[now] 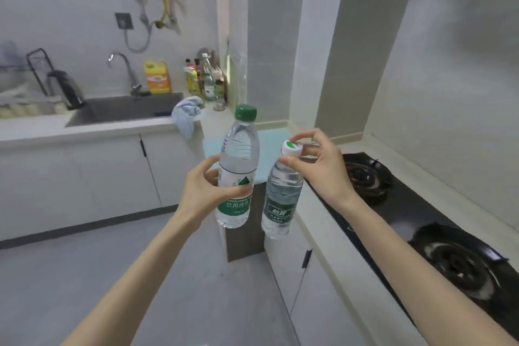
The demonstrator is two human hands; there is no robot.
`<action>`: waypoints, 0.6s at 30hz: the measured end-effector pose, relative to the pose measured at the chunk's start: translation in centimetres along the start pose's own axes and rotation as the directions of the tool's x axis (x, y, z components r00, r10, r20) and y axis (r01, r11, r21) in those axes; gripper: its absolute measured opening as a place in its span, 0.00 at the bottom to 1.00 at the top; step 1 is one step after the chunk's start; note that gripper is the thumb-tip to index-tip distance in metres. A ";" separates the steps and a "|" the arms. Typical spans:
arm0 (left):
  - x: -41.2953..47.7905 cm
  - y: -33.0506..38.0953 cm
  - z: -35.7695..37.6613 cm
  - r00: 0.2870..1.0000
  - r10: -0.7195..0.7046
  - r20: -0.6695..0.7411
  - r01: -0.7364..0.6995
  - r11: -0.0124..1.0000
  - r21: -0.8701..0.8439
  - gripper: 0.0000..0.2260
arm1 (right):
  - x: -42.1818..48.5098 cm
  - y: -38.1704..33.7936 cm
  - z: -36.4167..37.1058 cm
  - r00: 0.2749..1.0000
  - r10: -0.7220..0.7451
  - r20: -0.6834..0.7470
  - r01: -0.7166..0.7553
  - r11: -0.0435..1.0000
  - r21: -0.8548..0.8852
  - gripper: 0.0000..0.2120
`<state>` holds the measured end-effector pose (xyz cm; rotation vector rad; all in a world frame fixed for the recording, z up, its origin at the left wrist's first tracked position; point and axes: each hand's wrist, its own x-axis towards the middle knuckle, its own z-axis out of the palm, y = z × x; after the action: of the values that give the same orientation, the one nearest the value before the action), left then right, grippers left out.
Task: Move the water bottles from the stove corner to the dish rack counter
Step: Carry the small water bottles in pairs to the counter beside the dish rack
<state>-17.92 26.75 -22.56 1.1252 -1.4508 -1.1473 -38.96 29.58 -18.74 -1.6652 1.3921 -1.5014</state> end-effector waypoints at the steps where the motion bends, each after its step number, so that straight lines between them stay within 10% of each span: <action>1: 0.2 -0.1 -1.7 1.000 0.000 -0.024 0.000 1.000 -0.002 0.28 | 0.6 -0.2 1.8 1.000 -0.007 0.017 0.007 1.000 0.010 0.16; 18: 0.0 -6.3 -28.3 0.849 -0.053 -0.525 0.087 0.995 0.040 0.27 | 8.3 -2.9 33.9 0.909 -0.209 0.362 0.132 0.965 0.227 0.15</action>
<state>10.63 22.40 -25.37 1.4129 -1.0254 -0.7563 -7.54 14.37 -21.83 -1.8659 0.8789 -1.2640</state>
